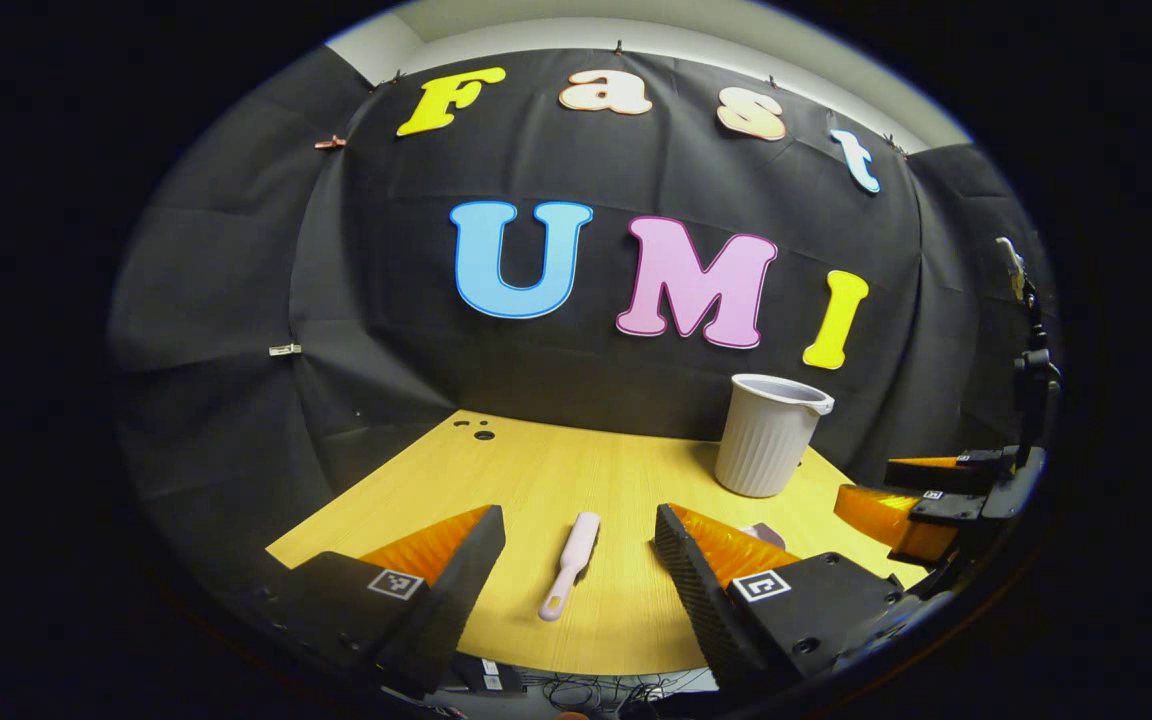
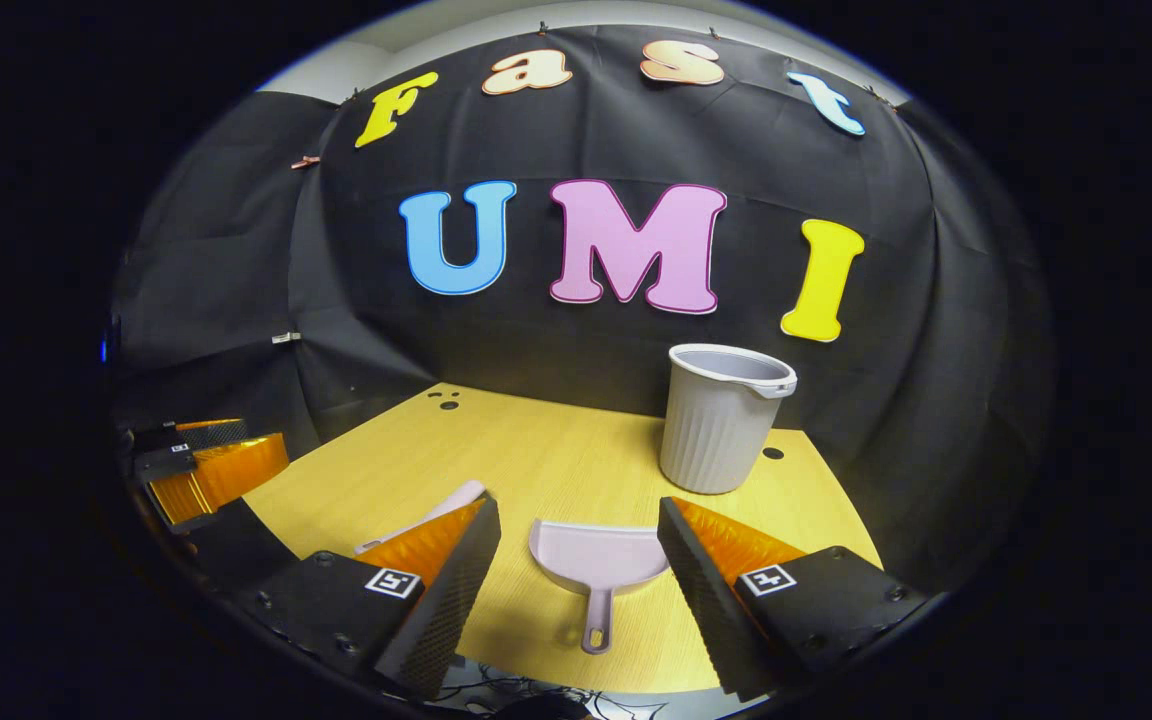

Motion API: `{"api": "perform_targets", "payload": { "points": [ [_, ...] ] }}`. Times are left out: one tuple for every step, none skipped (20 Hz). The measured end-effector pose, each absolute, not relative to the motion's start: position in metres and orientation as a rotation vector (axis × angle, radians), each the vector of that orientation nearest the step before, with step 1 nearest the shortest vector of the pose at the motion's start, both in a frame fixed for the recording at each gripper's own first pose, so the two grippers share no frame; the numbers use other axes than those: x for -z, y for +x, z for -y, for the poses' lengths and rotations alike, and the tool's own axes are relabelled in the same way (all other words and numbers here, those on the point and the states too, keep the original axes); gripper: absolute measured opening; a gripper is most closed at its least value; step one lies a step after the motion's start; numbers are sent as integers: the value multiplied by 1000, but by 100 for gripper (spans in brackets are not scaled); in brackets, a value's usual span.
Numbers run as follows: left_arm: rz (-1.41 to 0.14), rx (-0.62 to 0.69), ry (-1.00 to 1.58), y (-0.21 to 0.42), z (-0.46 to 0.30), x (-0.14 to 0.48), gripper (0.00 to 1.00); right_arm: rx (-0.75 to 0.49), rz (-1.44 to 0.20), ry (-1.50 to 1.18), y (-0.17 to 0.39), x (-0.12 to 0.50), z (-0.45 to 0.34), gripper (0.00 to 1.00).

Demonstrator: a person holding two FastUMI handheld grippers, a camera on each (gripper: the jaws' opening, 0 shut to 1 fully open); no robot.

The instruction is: Pick up the small broom and dustpan from the desktop, sweep the trash into the dustpan with the broom, and then empty the trash into the garbage bin.

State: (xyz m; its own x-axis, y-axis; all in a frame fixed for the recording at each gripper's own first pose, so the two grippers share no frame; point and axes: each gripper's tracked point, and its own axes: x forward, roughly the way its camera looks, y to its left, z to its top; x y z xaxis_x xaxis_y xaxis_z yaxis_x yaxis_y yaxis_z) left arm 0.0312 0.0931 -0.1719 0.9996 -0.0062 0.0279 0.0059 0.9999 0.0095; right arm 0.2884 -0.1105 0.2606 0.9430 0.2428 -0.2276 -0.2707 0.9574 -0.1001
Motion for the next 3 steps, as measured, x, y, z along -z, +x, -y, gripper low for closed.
{"api": "perform_targets", "payload": {
  "points": [
    [27,4,8,32,-96,172,96,-258,-212,-133,291,-264,112,99],
    [26,4,7,34,-98,173,96,-249,-214,-139,295,-265,114,99],
    [25,7,9,36,-100,173,96,-245,-218,-142,299,-265,116,100]
  ]
}}
